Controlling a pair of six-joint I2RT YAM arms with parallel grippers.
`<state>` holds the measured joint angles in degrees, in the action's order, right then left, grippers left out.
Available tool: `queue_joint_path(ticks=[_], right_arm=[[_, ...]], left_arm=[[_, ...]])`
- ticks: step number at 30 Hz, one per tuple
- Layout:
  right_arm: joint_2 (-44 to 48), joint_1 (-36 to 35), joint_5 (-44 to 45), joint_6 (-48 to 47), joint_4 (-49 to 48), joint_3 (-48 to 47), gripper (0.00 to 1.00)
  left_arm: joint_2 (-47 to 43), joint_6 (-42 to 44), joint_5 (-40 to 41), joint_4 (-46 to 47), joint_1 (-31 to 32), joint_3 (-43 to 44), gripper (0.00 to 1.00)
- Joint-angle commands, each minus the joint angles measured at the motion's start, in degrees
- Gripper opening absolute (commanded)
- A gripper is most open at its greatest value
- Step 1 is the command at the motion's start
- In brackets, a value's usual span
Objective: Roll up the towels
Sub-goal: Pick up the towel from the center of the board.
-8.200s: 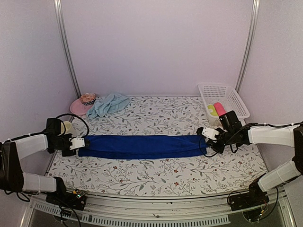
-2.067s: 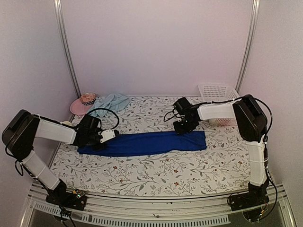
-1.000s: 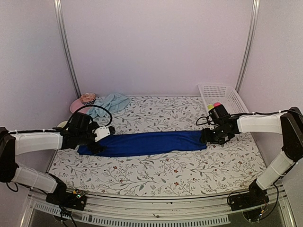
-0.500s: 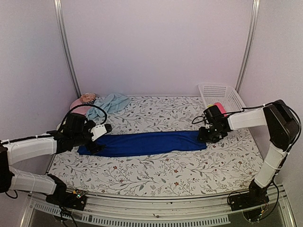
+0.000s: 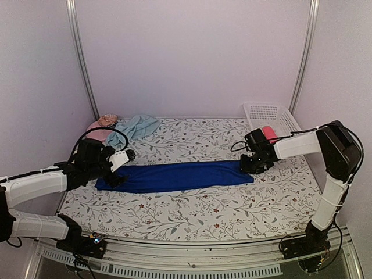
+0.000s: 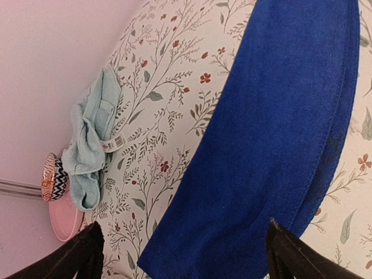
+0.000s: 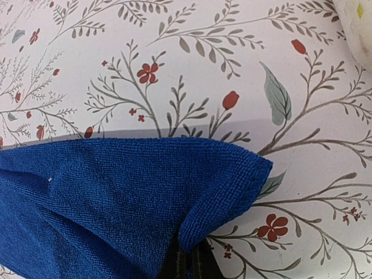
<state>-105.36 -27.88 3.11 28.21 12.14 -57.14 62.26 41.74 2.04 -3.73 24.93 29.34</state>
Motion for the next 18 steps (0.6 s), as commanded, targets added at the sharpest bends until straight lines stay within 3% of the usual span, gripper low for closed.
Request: queue_joint_path(ticks=[1, 9, 18], right_arm=[[-2.3, -0.5, 3.9, -0.3, 9.9, 0.9, 0.02], [16.9, 2.2, 5.3, -0.5, 14.2, 5.4, 0.02], [31.0, 9.6, 7.3, -3.4, 23.1, 5.5, 0.01]], left_arm=[[-1.5, -0.5, 1.4, 1.0, 0.7, -0.8, 0.97], [-3.4, -1.7, 6.9, 0.3, 0.2, -1.7, 0.97], [-5.7, -2.6, 5.0, -1.1, -1.3, -1.5, 0.97]])
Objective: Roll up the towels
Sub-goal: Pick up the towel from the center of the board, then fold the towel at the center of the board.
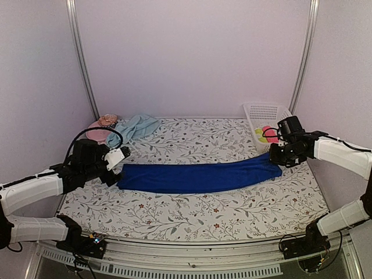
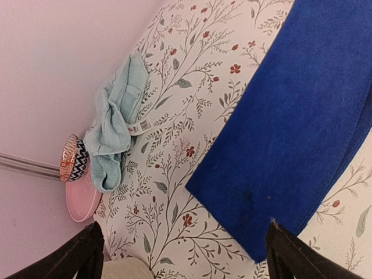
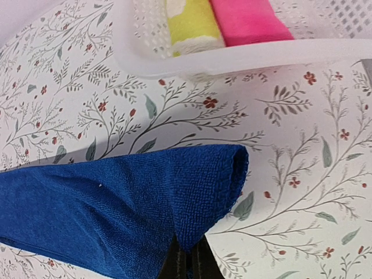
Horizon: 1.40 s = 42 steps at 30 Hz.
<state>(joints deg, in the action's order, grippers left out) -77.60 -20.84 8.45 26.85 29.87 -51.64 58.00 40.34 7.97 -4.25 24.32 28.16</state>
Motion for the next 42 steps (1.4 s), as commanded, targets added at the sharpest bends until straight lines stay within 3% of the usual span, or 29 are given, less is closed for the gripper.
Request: queue_joint_path(ticks=[1, 8, 15, 20, 32, 42], right_arm=[[3.4, 2.6, 0.9, -2.5, 5.6, -0.9, 0.02], [-2.5, -7.2, -9.3, -3.4, 2.9, -11.1, 0.02], [-18.9, -20.3, -11.5, -3.0, 1.7, -29.9, 0.02], [-32.0, -25.0, -13.8, -2.9, 1.5, -44.0, 0.02], [-56.1, -30.0, -20.9, 0.6, -3.9, -68.8, 0.02], [-65.1, -30.8, -24.4, 4.0, -11.7, -74.2, 0.02]], left_arm=[[-1.5, -1.2, -1.1, -0.6, -0.8, -0.3, 0.97], [-0.4, -1.8, -1.4, -0.5, -1.3, -0.4, 0.97], [0.7, -3.2, -0.6, 0.0, -4.5, 0.3, 0.97], [0.9, -2.9, -3.7, -0.3, -9.2, 1.3, 0.97], [1.1, -1.7, -10.4, 0.1, -17.2, 1.2, 0.97], [1.3, -1.8, -11.7, 0.8, -18.6, 0.5, 0.97]])
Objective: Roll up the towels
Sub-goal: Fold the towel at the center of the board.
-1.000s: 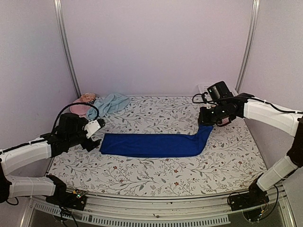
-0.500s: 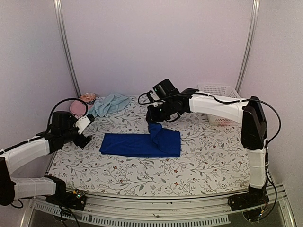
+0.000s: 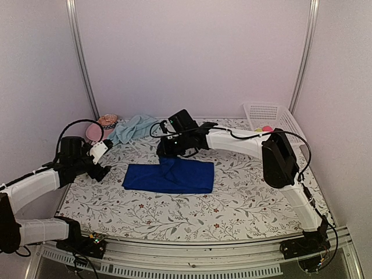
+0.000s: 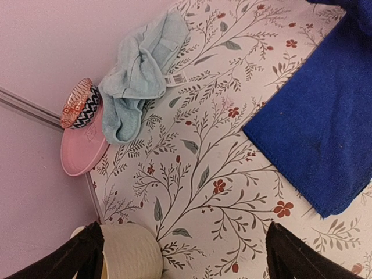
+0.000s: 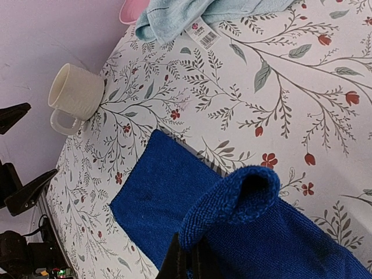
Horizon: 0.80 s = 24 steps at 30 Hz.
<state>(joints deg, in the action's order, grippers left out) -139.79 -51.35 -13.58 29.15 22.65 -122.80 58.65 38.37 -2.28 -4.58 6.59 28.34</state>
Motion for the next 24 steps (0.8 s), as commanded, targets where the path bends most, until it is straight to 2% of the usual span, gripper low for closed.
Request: queue_joint_path(ticks=[1, 7, 17, 24], right_arm=[[-3.6, -0.4, -3.1, 2.1, -4.6, -3.2, 0.02], [-0.5, -0.9, -5.0, 1.3, -5.0, -1.3, 0.02], [18.1, -0.7, -1.7, -3.0, -4.2, 16.6, 0.02], [15.9, -0.5, -6.1, -4.7, -3.2, 15.0, 0.02]], left_arm=[[0.7, 0.2, -1.5, 1.2, -1.0, 0.2, 0.97], [1.2, 0.1, -1.9, 1.6, -1.2, -0.1, 0.97], [1.5, -0.3, -2.6, 1.6, -1.4, -0.1, 0.97], [1.7, -1.0, -2.7, 1.2, -1.5, 0.3, 0.97]])
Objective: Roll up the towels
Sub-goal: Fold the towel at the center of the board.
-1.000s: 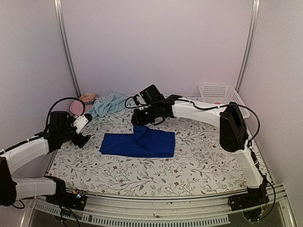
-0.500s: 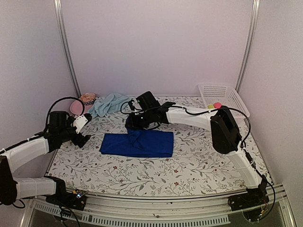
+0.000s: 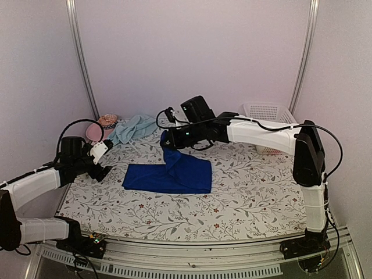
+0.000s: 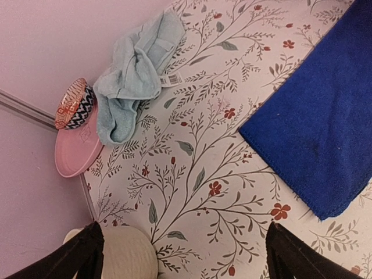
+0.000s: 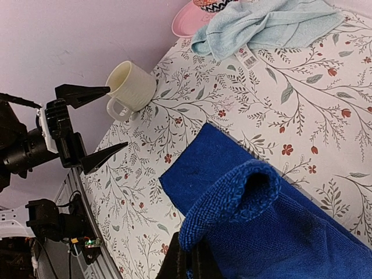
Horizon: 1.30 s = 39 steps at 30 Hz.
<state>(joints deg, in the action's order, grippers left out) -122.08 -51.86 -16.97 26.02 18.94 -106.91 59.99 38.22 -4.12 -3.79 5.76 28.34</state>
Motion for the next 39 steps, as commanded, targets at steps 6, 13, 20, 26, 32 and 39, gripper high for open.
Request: queue_joint_path(ticks=[6, 13, 20, 26, 32, 39], right_arm=[[-7.1, -0.3, -5.8, -1.7, 0.7, -6.2, 0.02], [-13.7, -0.6, -6.6, -0.9, 0.3, -10.9, 0.02], [-19.4, -0.8, -8.0, 0.9, -1.7, -14.9, 0.03], [-22.2, -1.0, -9.1, 2.5, -5.9, -15.7, 0.04], [-26.1, -1.7, -10.8, 5.0, -9.6, -19.9, 0.04], [-28.7, -2.2, -11.7, 7.0, -12.0, -22.0, 0.04]], left_arm=[[1.0, -0.8, -0.9, 0.6, -0.6, 0.2, 0.97], [1.6, -0.8, -1.3, 0.9, -0.6, 0.1, 0.97], [1.9, -0.9, -1.3, 1.1, -0.6, -0.1, 0.97], [1.9, -1.0, -1.7, 1.1, -0.6, -0.2, 0.97], [2.1, -1.3, -2.6, 0.9, -0.6, -0.1, 0.97], [2.5, -1.4, -2.9, 1.0, -0.6, -0.2, 0.97]])
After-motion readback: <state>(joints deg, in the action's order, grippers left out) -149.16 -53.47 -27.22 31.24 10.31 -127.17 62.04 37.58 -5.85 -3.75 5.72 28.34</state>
